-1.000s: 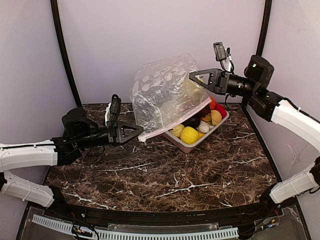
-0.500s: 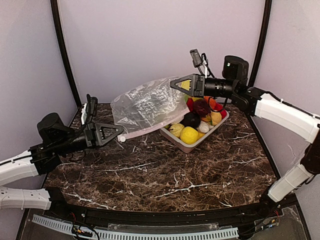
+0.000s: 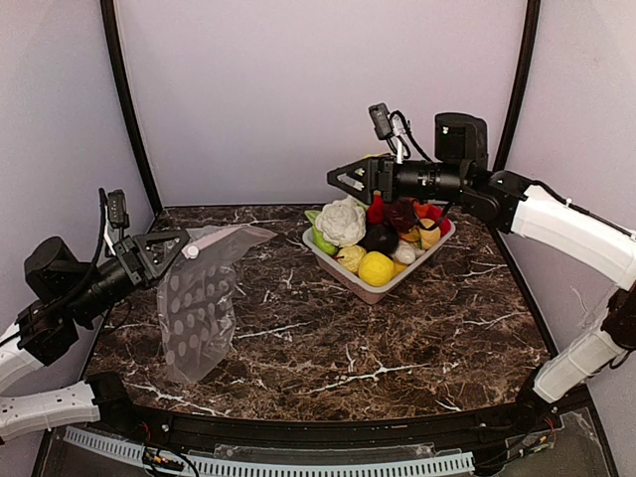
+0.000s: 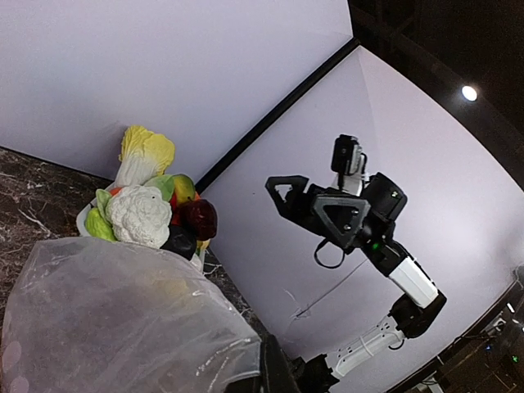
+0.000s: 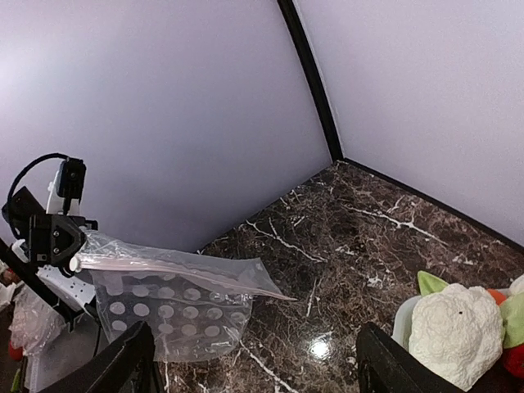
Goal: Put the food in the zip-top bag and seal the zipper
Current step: Pass from the left arm to the right
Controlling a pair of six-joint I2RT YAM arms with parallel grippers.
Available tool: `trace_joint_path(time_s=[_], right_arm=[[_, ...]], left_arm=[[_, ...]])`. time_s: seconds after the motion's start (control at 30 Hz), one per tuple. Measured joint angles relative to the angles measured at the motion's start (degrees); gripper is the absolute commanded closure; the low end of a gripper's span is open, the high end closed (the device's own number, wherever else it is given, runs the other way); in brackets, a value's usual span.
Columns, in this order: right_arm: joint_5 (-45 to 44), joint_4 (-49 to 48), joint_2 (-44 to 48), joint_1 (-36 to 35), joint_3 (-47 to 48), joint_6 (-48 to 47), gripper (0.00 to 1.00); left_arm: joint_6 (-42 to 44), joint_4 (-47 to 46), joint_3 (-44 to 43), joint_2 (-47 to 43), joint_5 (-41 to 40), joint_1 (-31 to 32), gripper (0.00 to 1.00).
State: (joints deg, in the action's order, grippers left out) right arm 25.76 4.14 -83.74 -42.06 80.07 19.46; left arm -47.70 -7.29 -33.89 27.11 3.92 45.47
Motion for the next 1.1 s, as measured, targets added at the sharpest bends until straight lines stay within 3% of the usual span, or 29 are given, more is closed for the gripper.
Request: trace_joint_path(time_s=[0.27, 0.63, 1.1], right_arm=[[-7.5, 0.6, 2.4, -11.4, -0.5, -16.9, 0.27], [-28.1, -7.1, -0.2, -28.8, -6.5, -42.1, 0.42], [-42.8, -14.9, -11.4, -33.7, -4.2, -58.9, 0.59]], left_arm=[[1.4, 9.2, -8.0, 8.8, 0.2, -0.3, 0.99], [1.9, 14.1, -15.8, 18.2, 7.1, -0.3, 0.99], [-0.8, 14.9, -15.9, 20.5, 10.4, -1.1, 0.99]])
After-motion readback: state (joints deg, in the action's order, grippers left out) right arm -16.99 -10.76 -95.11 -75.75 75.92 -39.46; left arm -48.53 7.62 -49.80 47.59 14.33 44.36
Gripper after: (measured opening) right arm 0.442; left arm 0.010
